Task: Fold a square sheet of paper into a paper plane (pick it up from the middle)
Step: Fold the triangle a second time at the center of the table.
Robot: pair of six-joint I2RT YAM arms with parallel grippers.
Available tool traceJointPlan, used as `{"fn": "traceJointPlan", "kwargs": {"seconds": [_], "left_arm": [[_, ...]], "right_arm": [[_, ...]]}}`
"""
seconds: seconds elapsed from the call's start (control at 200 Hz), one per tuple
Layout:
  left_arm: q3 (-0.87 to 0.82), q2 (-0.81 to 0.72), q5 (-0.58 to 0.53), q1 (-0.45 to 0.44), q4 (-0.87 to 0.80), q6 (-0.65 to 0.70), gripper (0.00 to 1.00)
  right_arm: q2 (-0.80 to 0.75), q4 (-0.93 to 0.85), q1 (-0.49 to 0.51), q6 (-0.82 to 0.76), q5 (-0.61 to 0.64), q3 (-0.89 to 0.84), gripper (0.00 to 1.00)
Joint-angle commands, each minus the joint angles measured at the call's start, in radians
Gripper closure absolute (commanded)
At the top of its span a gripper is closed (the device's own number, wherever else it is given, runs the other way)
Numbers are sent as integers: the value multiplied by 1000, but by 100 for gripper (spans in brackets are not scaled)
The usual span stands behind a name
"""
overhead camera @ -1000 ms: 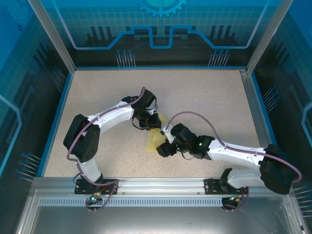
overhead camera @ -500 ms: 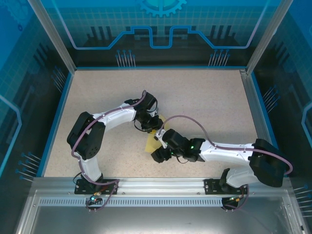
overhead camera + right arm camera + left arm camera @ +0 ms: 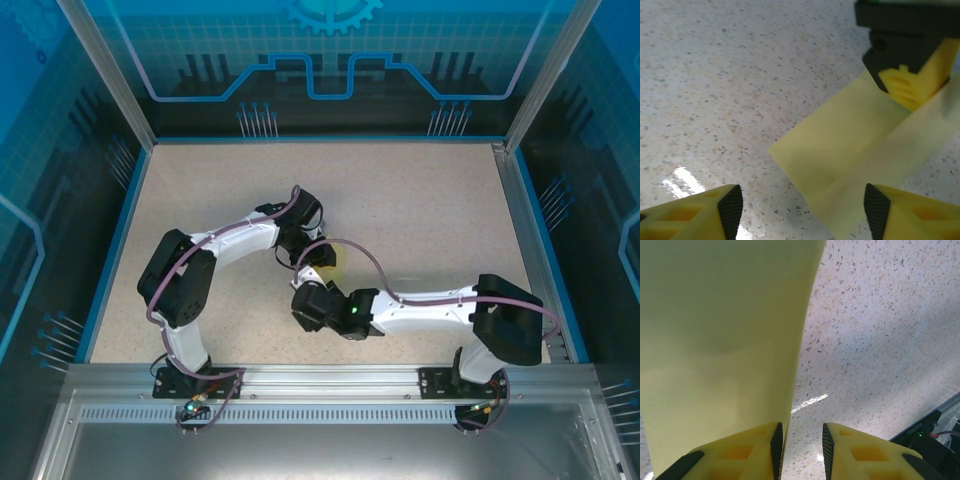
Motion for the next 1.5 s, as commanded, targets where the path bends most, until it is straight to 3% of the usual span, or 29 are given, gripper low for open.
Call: {"fn": "traceJointPlan", "kwargs": {"seconds": [0.0, 0.24, 0.57, 0.79, 0.855, 1.115, 1.496], "left_arm": [[-9, -5, 11, -5, -17, 1, 69], [-9, -10, 3, -6, -25, 1, 69], [-12, -41, -58, -6, -47, -4, 69], [-17, -85, -135, -3, -66, -17, 66], [-23, -103, -164, 0, -73, -22, 57], [-69, -178, -261, 5, -77, -51, 51], [-151, -270, -236, 5, -33, -54, 51]], "right_arm": [[16, -66, 17, 38, 94, 26, 42], [14, -59, 10, 39, 75, 20, 71], [-45, 48, -67, 3, -116, -52, 95], [-97, 158, -153, -38, -331, -144, 96], [-117, 199, -185, -41, -392, -176, 96], [-150, 296, -335, -62, -659, -255, 96], [-124, 344, -517, -120, -893, -292, 94]]}}
